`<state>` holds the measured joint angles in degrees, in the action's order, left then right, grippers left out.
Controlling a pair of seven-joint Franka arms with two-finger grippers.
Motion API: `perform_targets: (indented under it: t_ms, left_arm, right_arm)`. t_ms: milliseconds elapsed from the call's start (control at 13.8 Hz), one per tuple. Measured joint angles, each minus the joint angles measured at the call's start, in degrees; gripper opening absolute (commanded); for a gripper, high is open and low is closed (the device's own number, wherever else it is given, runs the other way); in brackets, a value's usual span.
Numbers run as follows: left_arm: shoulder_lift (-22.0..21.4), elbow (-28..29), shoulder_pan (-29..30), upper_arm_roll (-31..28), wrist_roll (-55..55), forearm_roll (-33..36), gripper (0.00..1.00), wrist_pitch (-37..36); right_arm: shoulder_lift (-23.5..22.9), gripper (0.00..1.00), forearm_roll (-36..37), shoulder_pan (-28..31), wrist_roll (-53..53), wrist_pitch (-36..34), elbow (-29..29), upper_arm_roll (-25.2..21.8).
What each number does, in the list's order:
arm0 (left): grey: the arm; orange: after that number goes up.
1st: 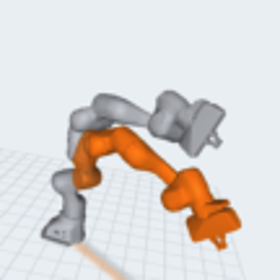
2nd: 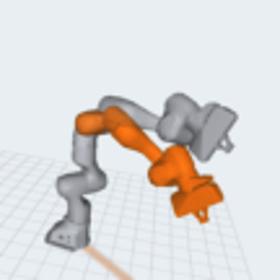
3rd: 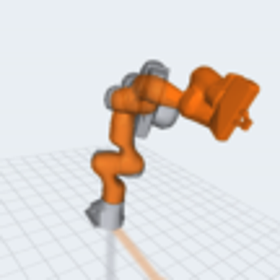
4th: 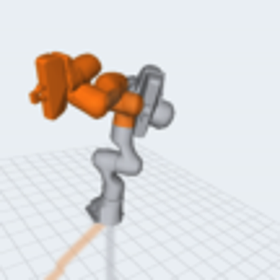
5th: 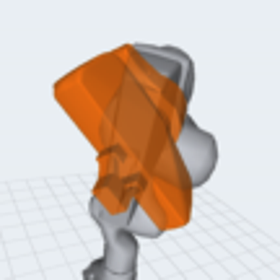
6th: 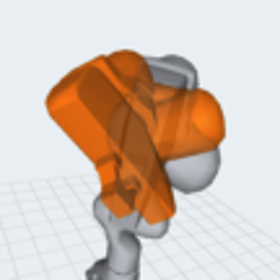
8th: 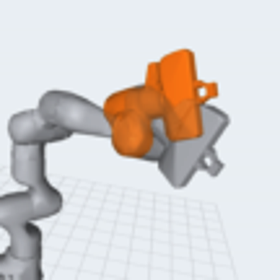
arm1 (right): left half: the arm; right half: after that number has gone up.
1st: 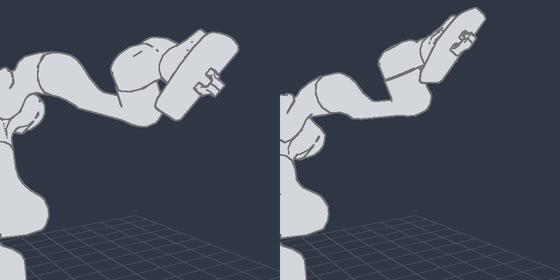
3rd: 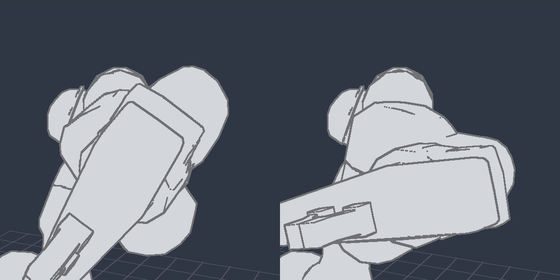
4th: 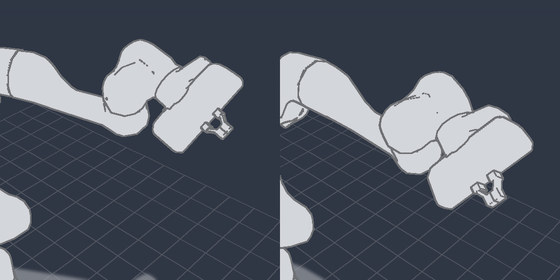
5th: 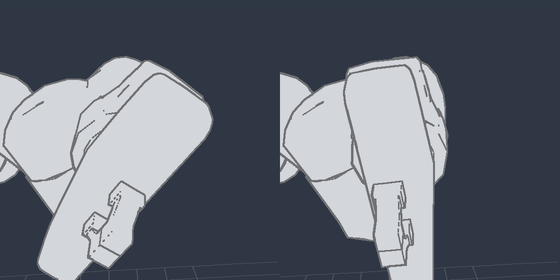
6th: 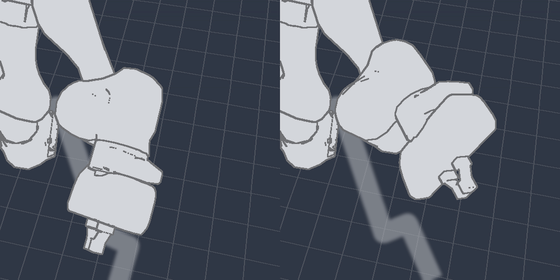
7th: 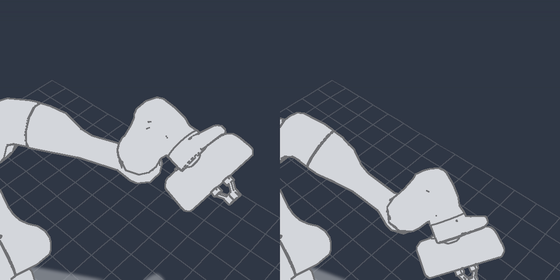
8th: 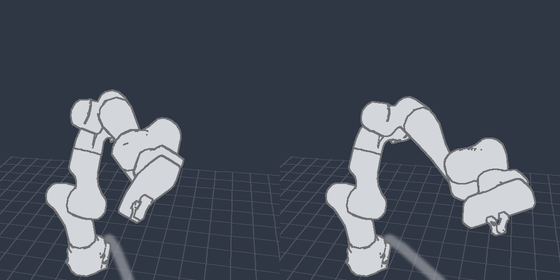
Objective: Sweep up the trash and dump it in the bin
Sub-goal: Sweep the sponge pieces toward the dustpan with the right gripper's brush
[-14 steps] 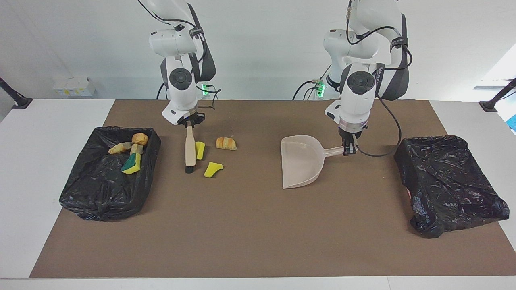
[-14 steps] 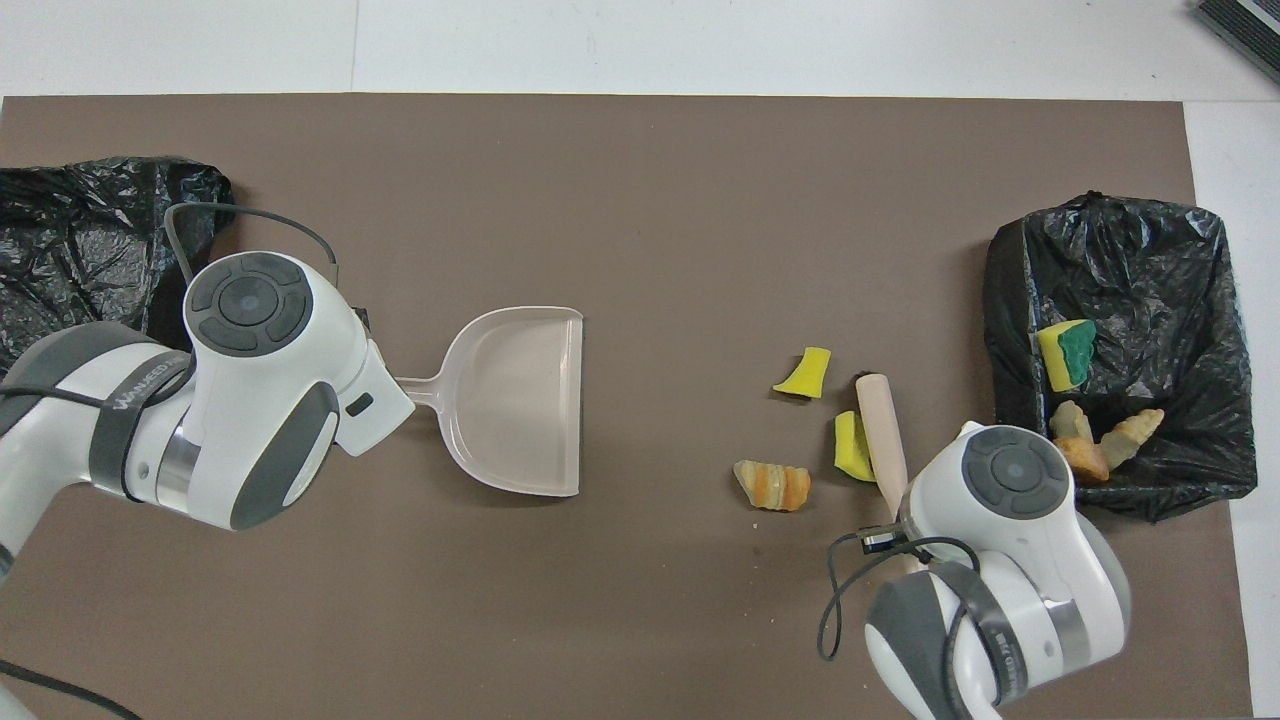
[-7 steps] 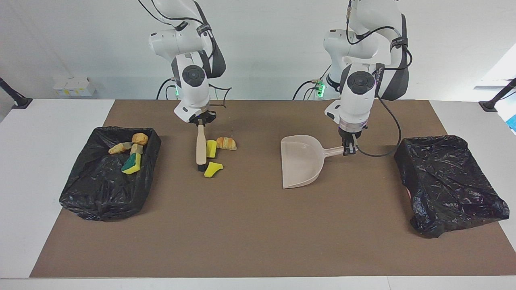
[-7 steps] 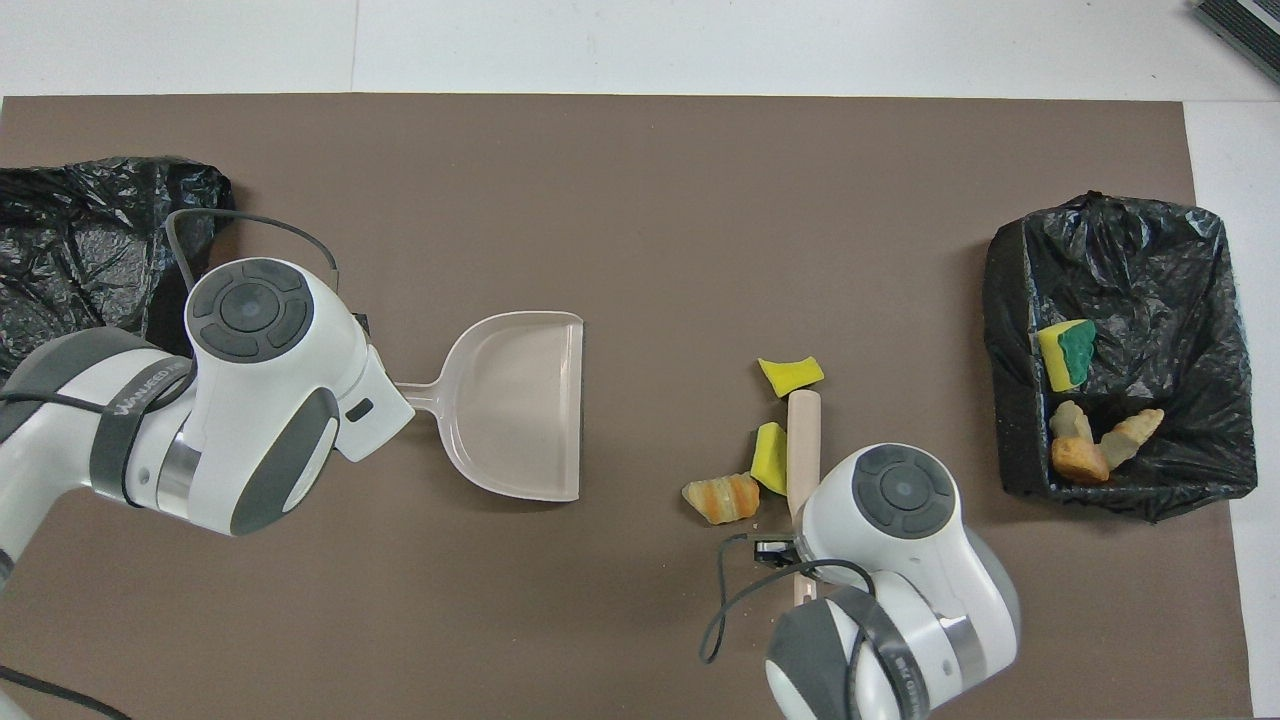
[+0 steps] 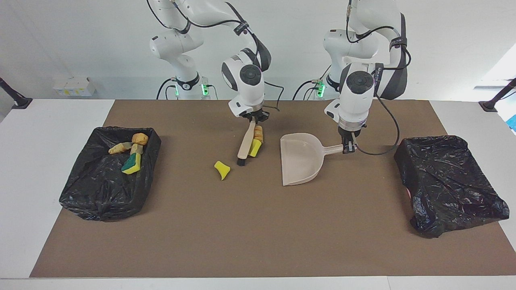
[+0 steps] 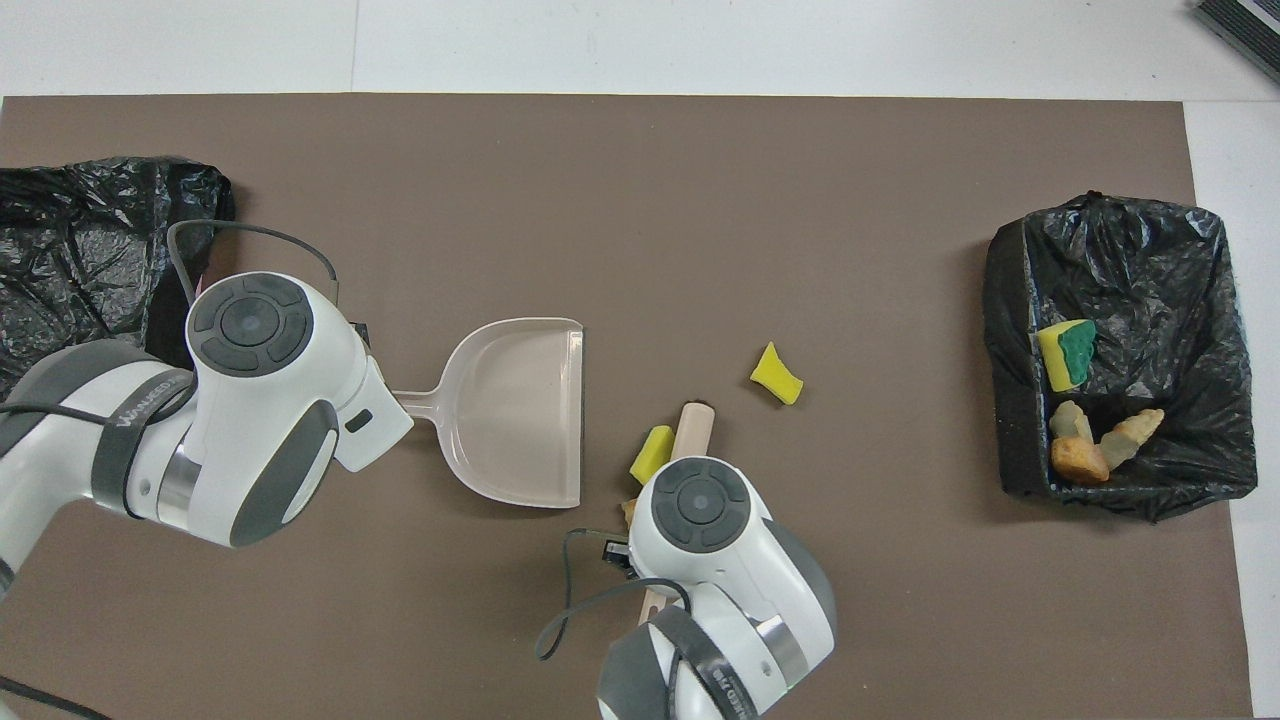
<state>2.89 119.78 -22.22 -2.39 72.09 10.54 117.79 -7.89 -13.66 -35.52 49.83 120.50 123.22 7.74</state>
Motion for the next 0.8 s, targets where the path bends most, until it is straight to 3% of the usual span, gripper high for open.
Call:
perform_targets:
  t_ms: [509,800]
  left_arm:
    - [-2.65,5.02,0.0,0.04,-0.02,0.82,0.0,2.97]
    - [-2.84,5.84,0.04,-0.09,-0.07,0.83,0.0,3.31]
  right_arm:
    - [-6.07,0.0,-10.96,-4.03,-6.09,0.24,-12.38,0.05]
    - [-6.74,0.0,-11.62,-3.76,-7.39,-2.23,-16.67,-0.2]
